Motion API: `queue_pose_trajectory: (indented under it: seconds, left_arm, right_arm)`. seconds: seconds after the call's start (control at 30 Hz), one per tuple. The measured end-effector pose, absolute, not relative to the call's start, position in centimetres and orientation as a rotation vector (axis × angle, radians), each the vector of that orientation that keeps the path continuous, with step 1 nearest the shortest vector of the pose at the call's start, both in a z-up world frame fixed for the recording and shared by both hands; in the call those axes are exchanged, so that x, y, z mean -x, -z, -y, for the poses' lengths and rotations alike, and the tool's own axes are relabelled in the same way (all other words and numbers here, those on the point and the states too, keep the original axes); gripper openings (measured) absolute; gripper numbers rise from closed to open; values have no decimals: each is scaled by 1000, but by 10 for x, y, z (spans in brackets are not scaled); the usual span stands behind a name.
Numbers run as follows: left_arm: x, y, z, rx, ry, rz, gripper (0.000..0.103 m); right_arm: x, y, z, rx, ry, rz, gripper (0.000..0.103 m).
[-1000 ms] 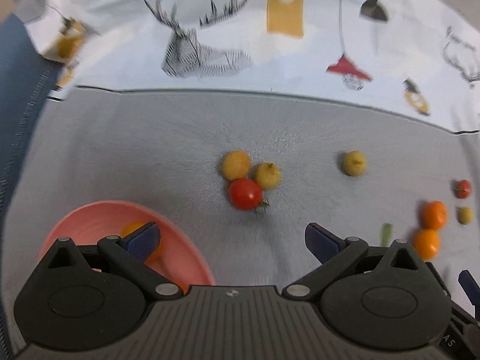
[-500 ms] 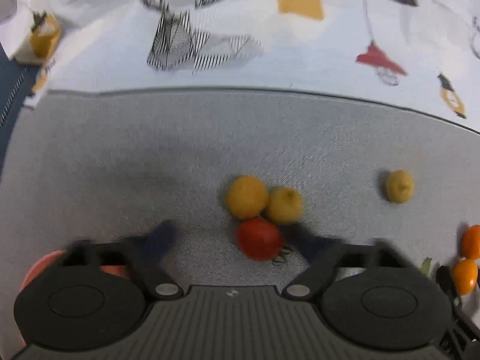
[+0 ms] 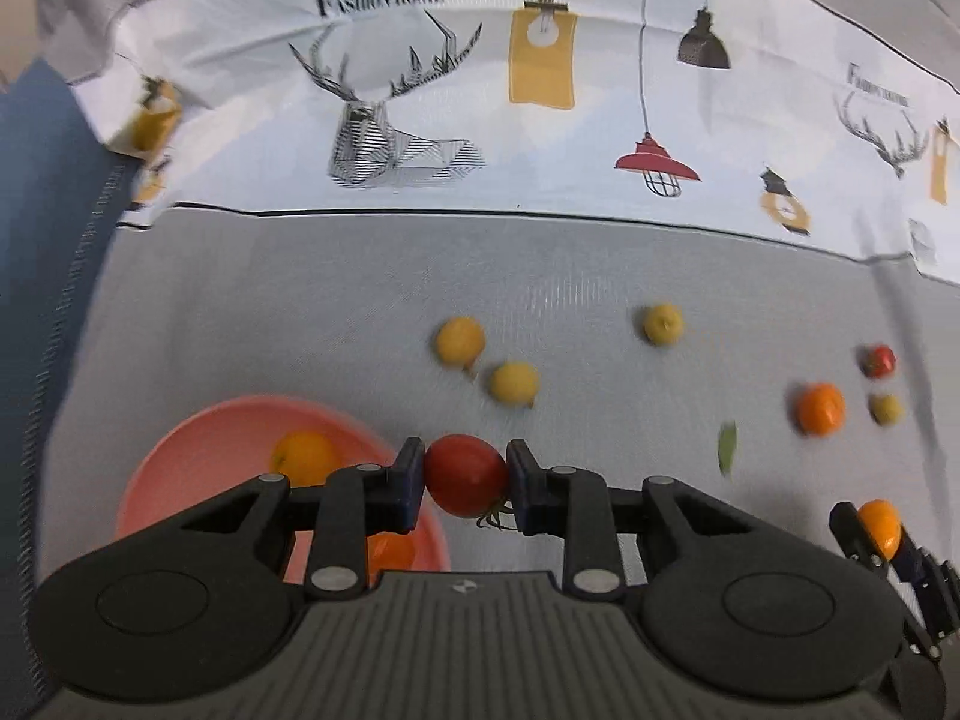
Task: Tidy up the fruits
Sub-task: 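Grasp the red tomato with the left gripper while the right gripper grasps an orange, then carry both fruits over the pink plate and open both grippers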
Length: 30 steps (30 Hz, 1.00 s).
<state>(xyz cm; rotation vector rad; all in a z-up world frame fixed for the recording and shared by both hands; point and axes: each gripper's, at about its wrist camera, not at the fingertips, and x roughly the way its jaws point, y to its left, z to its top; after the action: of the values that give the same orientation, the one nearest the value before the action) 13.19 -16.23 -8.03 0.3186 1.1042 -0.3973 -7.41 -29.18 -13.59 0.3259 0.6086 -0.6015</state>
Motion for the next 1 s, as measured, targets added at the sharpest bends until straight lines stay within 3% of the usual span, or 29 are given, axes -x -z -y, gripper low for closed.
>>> queue_pose_trajectory:
  seconds: [0.4, 1.0]
  left_arm:
    - [4, -1, 35, -309, 376, -994, 32]
    - [113, -21, -116, -123, 262, -944, 32]
  right_arm:
    - [162, 38, 189, -342, 338, -553, 39]
    - [222, -16, 57, -196, 92, -569, 39]
